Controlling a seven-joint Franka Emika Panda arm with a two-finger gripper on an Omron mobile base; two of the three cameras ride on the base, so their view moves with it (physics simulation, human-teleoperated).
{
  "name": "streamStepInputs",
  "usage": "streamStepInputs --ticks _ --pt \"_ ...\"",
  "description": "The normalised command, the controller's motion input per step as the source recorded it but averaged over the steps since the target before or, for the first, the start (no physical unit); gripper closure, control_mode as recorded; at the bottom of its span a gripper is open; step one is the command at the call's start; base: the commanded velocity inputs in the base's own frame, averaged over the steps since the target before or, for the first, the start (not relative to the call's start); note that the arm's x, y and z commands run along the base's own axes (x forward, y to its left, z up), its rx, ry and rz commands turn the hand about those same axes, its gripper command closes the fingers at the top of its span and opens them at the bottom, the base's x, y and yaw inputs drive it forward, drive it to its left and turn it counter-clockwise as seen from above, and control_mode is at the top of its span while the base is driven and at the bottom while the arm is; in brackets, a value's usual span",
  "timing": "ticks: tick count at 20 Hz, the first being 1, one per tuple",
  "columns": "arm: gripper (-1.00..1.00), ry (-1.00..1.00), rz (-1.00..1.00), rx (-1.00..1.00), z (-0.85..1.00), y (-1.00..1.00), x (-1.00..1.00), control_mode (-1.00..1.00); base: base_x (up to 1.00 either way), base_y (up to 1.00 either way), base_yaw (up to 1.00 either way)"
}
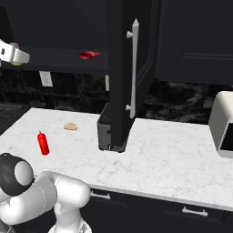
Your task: Put the shaker and condiment bottle from the counter next to their counterparts in the cabinet.
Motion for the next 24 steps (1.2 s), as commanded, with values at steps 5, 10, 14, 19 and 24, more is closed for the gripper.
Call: streamStepInputs --ticks 5,10,14,19,24 --pt "1.0 -0.05 0.2 0.01 -0.02 0.0 0.18 -1.0 0.0 0.0 0.0" --pt "1.0 -0.18 0.57 0.1 -0.01 0.01 0.59 -1.0 0.0 0.0 0.0" --pt "1.0 -0.15 0.56 0.03 -0.09 0.09 0.46 -1.0 0.0 0.0 0.0" --pt "1.0 -0.07 0.45 -0.02 -0.28 0.34 0.18 -1.0 0.0 0.0 0.0" --pt "1.0 0.0 0.02 0.0 0.03 0.0 0.15 -1.0 0.0 0.0 0.0"
